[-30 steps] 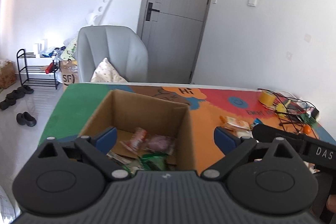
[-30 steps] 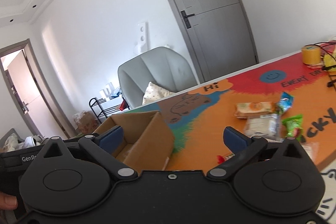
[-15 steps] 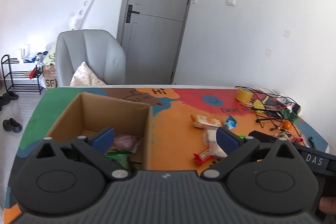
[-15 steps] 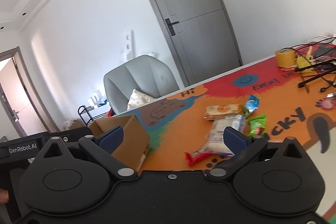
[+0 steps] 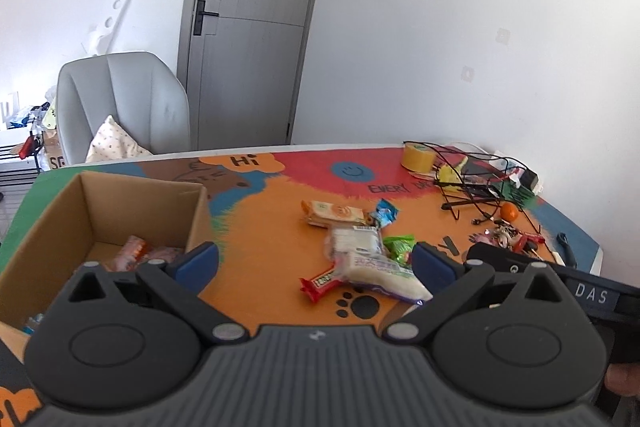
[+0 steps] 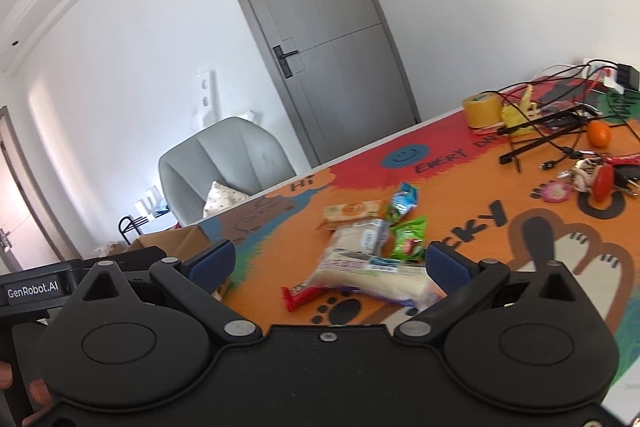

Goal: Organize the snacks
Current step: 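Move both tools back over the snack pile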

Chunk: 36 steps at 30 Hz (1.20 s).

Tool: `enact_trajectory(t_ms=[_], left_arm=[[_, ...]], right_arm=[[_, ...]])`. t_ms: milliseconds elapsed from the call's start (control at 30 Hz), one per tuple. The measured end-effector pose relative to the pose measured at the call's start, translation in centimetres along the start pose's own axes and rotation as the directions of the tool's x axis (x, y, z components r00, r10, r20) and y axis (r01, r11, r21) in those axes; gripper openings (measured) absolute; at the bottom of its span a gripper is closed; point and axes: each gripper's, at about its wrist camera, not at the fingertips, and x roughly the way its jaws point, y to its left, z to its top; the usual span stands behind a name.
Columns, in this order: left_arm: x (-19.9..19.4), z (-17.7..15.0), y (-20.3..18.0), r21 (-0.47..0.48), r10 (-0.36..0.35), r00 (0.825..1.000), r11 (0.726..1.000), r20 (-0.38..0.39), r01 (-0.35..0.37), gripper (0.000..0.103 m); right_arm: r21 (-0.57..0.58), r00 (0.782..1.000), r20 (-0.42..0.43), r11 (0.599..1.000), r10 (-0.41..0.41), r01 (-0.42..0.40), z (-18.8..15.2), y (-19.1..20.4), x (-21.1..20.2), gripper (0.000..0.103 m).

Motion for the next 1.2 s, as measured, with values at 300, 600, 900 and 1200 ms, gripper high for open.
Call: enact_trajectory(t_ms=[300, 600, 900, 1200], left_arm=[[1.5, -0.2, -1.6, -0.001, -0.032, 0.999, 0.999, -0.011, 0.032, 0.102], [3.7, -0.7, -2.2, -0.006, -0.030, 0.998, 1.000, -0.053, 0.030, 0.102], [6.3, -1.5, -2.2, -0.007, -0.030, 0.996, 1.000, -0.082, 0.030, 0.100], [9.9, -2.4, -1.9, 0.004, 0.006, 0.990, 1.000, -0.143, -0.006, 0.093]], right_arm=[[0.019, 0.999, -0.003, 0.999, -0.038, 0.039, -0.2, -2.2, -0.5, 0.103], [0.034, 0.998, -0.027, 0.997, -0.062, 0.062, -0.7, -3.9, 0.3, 0.103], [0.046, 0.996, -0.059, 0.996, -0.073, 0.075, -1.4, -5.5, 2.0, 0.103], [0.041, 0.995, -0.080, 0.997, -0.063, 0.066, -1.9, -6.6, 4.2, 0.102]])
